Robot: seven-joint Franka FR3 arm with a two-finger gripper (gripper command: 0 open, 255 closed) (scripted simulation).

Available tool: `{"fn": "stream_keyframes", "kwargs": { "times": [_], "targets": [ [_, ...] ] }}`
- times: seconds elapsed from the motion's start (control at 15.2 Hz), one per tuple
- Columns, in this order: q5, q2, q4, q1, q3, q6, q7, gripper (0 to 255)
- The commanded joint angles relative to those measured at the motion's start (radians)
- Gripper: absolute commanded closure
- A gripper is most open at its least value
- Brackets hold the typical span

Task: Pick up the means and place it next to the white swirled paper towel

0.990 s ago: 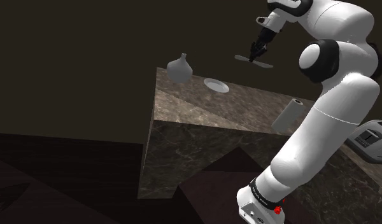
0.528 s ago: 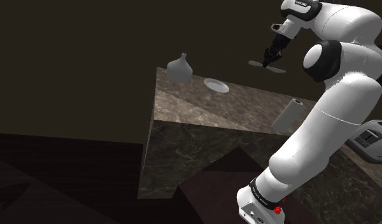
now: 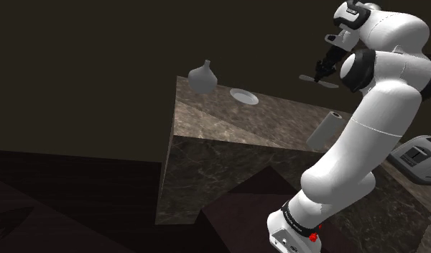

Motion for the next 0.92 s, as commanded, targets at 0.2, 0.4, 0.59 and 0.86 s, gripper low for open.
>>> {"fn": "stream_keyframes", "kwargs": {
  "times": [0.2, 0.4, 0.59, 0.86],
  "targets": [
    [0.054, 0.092, 0.110, -0.131, -0.038, -0.057, -0.141, 255],
    [0.098, 0.164, 0.202, -0.227, -0.050, -0.099, -0.217, 255],
    [0.152, 0.253, 0.329, -0.345, -0.050, -0.155, -0.285, 255],
    [0.199, 0.335, 0.446, -0.457, -0.039, -0.198, -0.334, 255]
  ]
}}
